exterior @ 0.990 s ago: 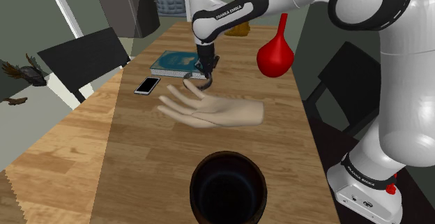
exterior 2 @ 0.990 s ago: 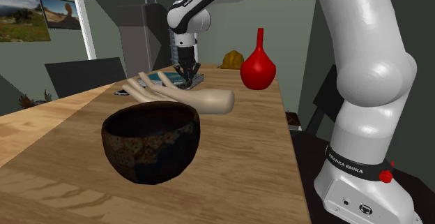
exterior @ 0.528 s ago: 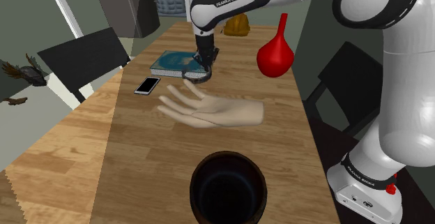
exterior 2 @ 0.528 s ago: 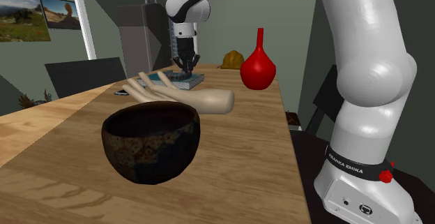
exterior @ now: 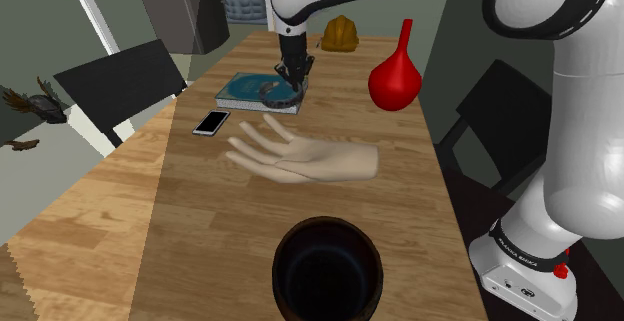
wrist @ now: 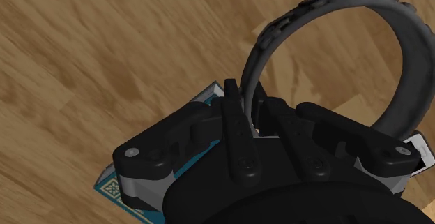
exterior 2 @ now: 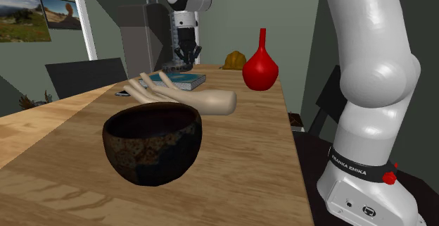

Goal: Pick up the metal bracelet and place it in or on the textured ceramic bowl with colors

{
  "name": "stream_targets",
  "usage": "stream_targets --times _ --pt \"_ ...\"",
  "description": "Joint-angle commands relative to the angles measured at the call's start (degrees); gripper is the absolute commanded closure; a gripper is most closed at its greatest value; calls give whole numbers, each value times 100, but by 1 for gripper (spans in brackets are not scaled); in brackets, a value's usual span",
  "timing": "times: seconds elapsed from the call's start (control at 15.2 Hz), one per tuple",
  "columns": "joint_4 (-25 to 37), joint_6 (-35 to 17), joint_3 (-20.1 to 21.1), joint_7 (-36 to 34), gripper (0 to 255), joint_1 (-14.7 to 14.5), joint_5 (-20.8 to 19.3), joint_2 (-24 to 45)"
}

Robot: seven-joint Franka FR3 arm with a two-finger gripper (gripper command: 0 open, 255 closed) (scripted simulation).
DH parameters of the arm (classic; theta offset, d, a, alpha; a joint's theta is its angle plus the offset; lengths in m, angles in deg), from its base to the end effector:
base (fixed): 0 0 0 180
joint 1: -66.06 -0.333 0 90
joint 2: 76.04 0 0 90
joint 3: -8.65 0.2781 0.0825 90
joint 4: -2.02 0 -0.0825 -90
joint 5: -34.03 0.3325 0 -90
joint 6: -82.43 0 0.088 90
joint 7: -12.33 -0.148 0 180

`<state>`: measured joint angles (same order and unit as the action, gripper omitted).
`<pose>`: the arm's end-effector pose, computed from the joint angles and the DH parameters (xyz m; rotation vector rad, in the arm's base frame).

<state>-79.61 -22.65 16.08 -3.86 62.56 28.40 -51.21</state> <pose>0.6111 0.0955 0.3874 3.0955 -0.1186 -0.0161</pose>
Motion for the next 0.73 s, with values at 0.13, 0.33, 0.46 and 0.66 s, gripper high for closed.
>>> stream_targets --times 0.13,0.33,0.46,0.66 --pt "294 307 2 26 255 -3 8 -12" --pt "525 538 4 38 255 -11 12 -12" --pt "692 696 5 45 255 -18 13 -4" --pt "964 941 7 57 255 -30 12 23"
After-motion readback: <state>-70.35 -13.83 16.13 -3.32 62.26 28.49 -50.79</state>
